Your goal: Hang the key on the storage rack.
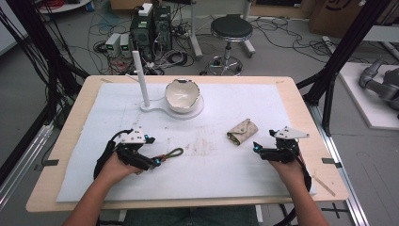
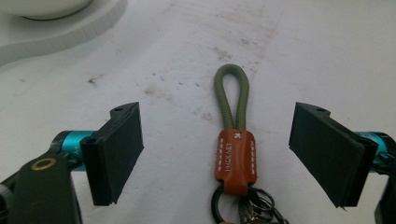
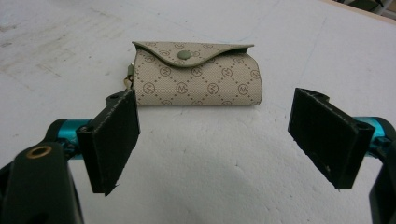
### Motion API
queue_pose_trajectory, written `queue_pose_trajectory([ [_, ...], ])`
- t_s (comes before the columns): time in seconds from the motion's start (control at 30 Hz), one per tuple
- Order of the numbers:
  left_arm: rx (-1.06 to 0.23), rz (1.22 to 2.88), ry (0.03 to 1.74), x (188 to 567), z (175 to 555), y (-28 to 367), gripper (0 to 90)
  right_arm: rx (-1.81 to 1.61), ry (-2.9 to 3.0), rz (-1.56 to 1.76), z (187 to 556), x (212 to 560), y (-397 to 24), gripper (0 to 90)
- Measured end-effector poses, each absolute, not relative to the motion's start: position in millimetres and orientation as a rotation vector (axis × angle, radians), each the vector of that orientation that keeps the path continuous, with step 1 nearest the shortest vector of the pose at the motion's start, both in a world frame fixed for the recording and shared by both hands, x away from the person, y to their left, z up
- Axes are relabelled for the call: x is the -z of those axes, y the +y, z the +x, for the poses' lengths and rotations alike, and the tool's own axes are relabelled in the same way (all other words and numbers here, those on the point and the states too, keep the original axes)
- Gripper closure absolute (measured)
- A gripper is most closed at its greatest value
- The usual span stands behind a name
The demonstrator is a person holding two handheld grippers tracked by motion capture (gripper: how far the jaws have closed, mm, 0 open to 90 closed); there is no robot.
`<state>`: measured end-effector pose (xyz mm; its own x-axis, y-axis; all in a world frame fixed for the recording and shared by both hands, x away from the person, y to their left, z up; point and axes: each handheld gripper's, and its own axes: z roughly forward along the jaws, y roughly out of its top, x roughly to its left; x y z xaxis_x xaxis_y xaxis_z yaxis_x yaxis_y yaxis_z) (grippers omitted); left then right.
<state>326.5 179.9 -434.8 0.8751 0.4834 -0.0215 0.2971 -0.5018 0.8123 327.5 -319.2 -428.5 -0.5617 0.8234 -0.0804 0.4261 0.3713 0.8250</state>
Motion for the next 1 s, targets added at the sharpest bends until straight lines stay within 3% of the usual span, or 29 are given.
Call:
queue_pose_trajectory([
  [0.4, -0.204, 2.297, 0.558, 450, 329, 164, 23.1, -1.072, 2.162, 1.068, 329, 429, -318, 16.9],
  [0.7, -0.215, 2.274, 0.559, 451, 329, 167, 29.1, -1.07, 2.168, 1.056, 328, 430, -317, 16.9],
  [0.77, -0.223, 2.269, 0.561, 450, 329, 169, 36.2, -1.07, 2.17, 1.056, 328, 429, -316, 16.9],
  [1.0, -0.22, 2.278, 0.537, 449, 327, 169, 48.1, -1.064, 2.175, 1.056, 328, 430, -316, 16.9],
])
